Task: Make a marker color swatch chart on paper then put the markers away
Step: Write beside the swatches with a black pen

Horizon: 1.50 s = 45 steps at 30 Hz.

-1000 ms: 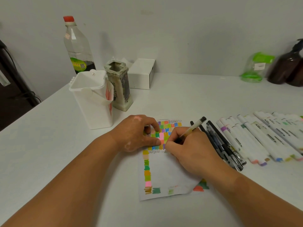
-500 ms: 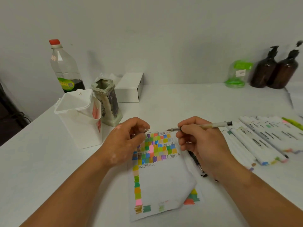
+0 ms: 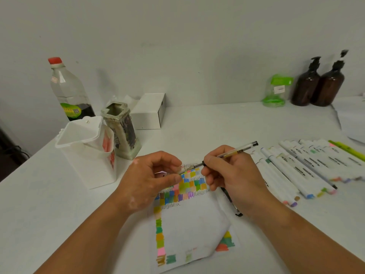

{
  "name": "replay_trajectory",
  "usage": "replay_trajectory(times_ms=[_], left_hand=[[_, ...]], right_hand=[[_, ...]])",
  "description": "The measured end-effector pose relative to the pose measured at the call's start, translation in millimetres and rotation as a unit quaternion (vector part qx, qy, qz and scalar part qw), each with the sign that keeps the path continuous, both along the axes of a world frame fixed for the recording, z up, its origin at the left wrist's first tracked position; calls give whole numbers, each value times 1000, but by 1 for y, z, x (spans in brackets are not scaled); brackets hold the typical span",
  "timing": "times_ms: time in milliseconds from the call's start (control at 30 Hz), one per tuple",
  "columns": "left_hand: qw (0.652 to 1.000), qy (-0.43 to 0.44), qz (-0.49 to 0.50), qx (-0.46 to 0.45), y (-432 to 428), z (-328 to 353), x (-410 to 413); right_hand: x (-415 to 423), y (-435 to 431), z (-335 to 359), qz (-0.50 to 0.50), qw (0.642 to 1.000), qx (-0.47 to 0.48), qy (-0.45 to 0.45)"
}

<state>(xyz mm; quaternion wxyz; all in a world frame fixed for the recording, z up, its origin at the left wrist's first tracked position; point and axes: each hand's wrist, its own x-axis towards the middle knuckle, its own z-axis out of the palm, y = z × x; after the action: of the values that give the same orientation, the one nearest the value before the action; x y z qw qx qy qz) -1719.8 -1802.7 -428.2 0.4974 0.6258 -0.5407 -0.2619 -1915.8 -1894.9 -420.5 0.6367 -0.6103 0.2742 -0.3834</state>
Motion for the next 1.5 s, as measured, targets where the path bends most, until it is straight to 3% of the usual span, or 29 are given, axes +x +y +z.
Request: replay_trajectory(times_ms=[233, 567, 867, 1100, 1367, 1467, 1500], left_hand=[[1000, 3, -12, -14, 2, 2, -8], [999, 47, -2, -23, 4, 7, -14], [987, 152, -45, -1, 5, 11, -18], [998, 52, 28, -35, 1, 6, -22], [993, 114, -22, -22, -1, 1, -24], [999, 43, -23, -10, -3, -5, -24], [1000, 4, -7, -6, -3, -7, -22]], right_hand=[[2, 3, -2, 27, 997, -68, 31], [-1, 0, 6, 52, 997, -57, 17], [-7, -1, 11, 77, 993, -92, 15], [0, 2, 4, 48, 997, -51, 14], [9, 2, -3, 6, 997, -74, 33], [2, -11, 3, -38, 998, -44, 17], [-4, -18, 6, -65, 994, -74, 50]])
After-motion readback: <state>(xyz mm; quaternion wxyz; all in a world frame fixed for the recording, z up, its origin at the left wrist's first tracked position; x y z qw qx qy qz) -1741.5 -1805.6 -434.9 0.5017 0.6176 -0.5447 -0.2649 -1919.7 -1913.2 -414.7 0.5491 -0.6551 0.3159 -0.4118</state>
